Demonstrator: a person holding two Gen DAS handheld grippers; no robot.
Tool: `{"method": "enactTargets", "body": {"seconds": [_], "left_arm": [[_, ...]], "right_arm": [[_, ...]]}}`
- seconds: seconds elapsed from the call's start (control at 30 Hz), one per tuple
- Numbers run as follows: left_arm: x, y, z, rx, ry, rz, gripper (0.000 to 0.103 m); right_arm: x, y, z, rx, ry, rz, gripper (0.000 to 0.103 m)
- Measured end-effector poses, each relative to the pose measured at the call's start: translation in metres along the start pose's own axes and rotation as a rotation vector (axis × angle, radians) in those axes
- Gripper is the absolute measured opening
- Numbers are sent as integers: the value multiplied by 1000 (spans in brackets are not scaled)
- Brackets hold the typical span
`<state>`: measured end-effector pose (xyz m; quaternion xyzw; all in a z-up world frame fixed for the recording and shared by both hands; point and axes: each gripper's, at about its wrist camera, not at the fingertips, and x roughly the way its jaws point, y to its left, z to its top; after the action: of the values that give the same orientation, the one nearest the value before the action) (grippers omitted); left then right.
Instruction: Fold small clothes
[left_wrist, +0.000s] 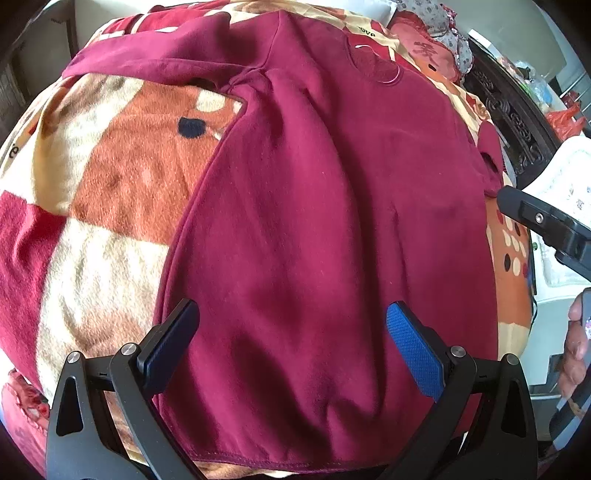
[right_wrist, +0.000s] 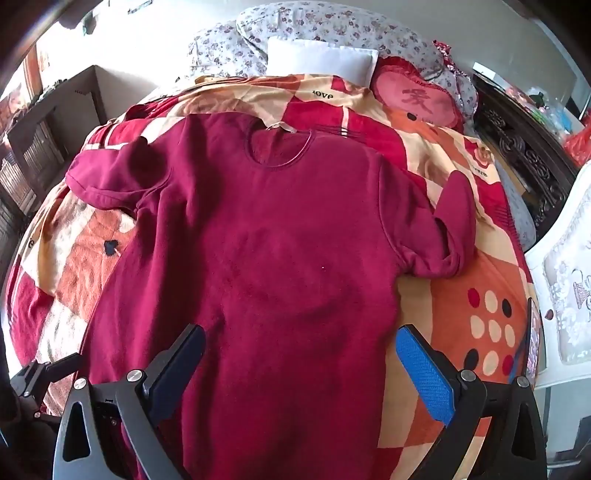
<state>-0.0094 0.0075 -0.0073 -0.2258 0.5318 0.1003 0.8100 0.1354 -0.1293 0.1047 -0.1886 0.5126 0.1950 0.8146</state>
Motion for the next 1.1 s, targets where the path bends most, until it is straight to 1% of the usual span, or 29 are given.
{"method": "enactTargets", "body": {"seconds": [0.1, 0.13, 0.23, 0.33, 0.47, 0.5, 0.6, 0.67, 0.77, 0.87, 1.0, 1.1], "left_arm": [[0, -4, -5, 7, 11, -25, 102], [0, -3, -1, 10, 16, -38, 102], [0, -5, -2, 20, 24, -48, 102], [3, -6, 0, 22, 29, -30, 102], [4, -2, 1, 8, 32, -32, 102], [3, -1, 2, -2, 55, -16, 102], [0, 2, 3, -16, 49, 2, 102], [-3, 6, 6, -24, 27, 12, 102], [-7, 11, 8, -36, 16, 33, 102], [-10, 13, 8, -39, 10, 65, 102], [-11, 17, 10, -45, -14, 56, 102], [-11, 18, 10, -45, -10, 67, 102]], "right_arm": [[0, 2, 1, -5, 4, -3, 102], [0, 1, 0, -8, 3, -5, 102], [-1, 1, 1, -10, 1, -10, 102], [-3, 1, 2, -12, -3, -12, 102], [-3, 2, 2, -14, -6, -13, 102], [-2, 2, 1, -14, -5, -11, 102], [-1, 2, 1, -16, -1, -7, 102], [0, 2, 1, -17, -1, -3, 102], [1, 2, 1, -13, 0, 3, 102], [2, 2, 0, -9, 2, 8, 102], [2, 1, 0, -8, 2, 10, 102], [3, 1, 1, -5, 4, 11, 102]]}}
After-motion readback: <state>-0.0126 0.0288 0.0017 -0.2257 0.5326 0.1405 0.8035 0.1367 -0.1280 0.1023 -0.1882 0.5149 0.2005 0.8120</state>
